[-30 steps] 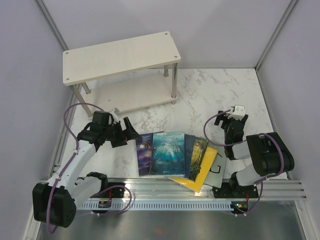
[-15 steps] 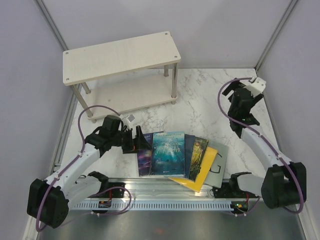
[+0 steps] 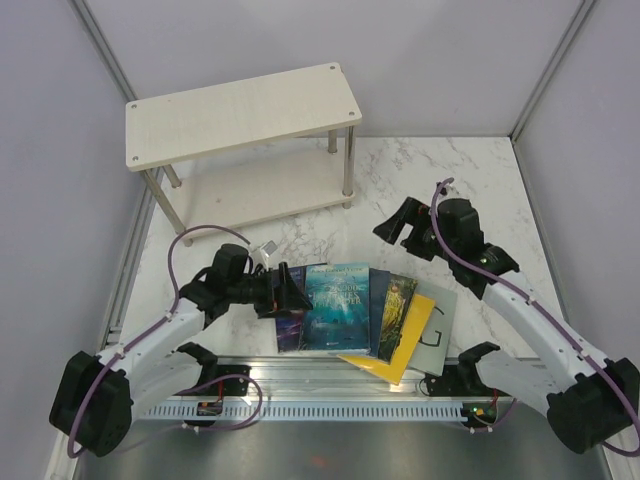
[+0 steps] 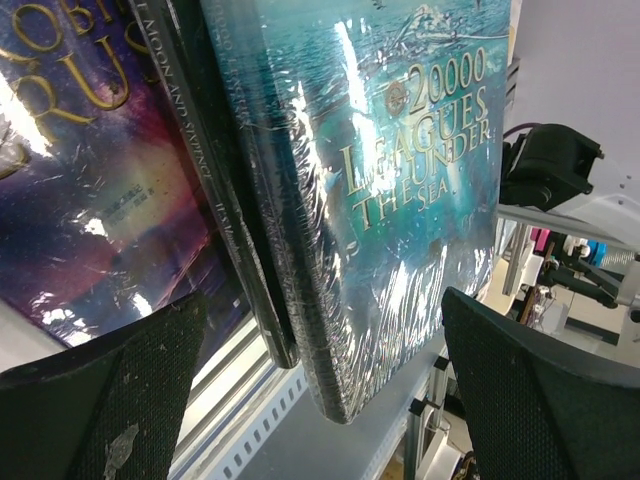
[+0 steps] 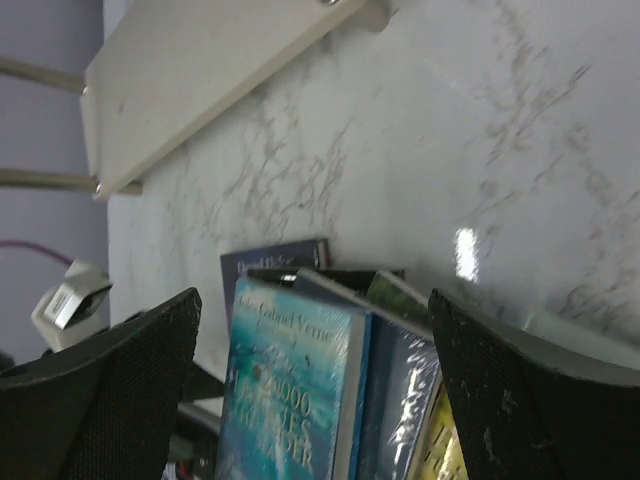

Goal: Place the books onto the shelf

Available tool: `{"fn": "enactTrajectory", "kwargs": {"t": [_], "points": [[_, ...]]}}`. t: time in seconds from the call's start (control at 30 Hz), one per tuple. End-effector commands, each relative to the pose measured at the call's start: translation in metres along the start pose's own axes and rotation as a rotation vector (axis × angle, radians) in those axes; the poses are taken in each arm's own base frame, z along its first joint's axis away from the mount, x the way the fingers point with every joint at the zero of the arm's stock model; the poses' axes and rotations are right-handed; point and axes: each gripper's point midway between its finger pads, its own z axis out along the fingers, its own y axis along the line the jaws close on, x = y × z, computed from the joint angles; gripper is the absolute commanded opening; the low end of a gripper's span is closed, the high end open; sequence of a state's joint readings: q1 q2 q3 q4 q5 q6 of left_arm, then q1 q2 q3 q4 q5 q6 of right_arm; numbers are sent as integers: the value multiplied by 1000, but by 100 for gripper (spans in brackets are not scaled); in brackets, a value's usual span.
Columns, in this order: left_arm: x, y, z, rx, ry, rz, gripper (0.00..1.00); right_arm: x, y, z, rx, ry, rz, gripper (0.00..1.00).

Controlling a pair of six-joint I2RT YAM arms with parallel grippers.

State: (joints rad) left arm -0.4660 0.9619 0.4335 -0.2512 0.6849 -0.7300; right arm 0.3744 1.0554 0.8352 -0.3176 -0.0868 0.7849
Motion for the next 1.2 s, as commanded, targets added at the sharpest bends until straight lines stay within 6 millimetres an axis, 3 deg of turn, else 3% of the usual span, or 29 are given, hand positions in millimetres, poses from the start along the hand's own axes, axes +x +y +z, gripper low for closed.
{"fn": "enactTrajectory", "kwargs": {"t": [0.0, 0.27, 0.63, 0.73, 0.97, 1.03, 1.17], "points": [[-5, -18, 4, 78, -22, 4, 100, 27, 29, -26, -138, 84, 73, 97], [0, -21, 8, 88, -22, 11, 100, 85, 17, -27, -174, 218, 89, 81], [8, -14, 11, 82, -31, -24, 100, 167, 28, -21, -171, 374, -3, 68], [9, -13, 11, 91, -40, -36, 100, 184, 25, -21, -153, 407, -31, 66], [19, -10, 15, 182, -55, -119, 99, 212, 16, -21, -136, 467, -45, 52], [17, -14, 14, 213, -76, -118, 97, 218, 13, -20, -131, 482, -53, 46], [16, -17, 9, 240, -114, -140, 79, 229, 9, -16, -122, 513, -63, 37]]}}
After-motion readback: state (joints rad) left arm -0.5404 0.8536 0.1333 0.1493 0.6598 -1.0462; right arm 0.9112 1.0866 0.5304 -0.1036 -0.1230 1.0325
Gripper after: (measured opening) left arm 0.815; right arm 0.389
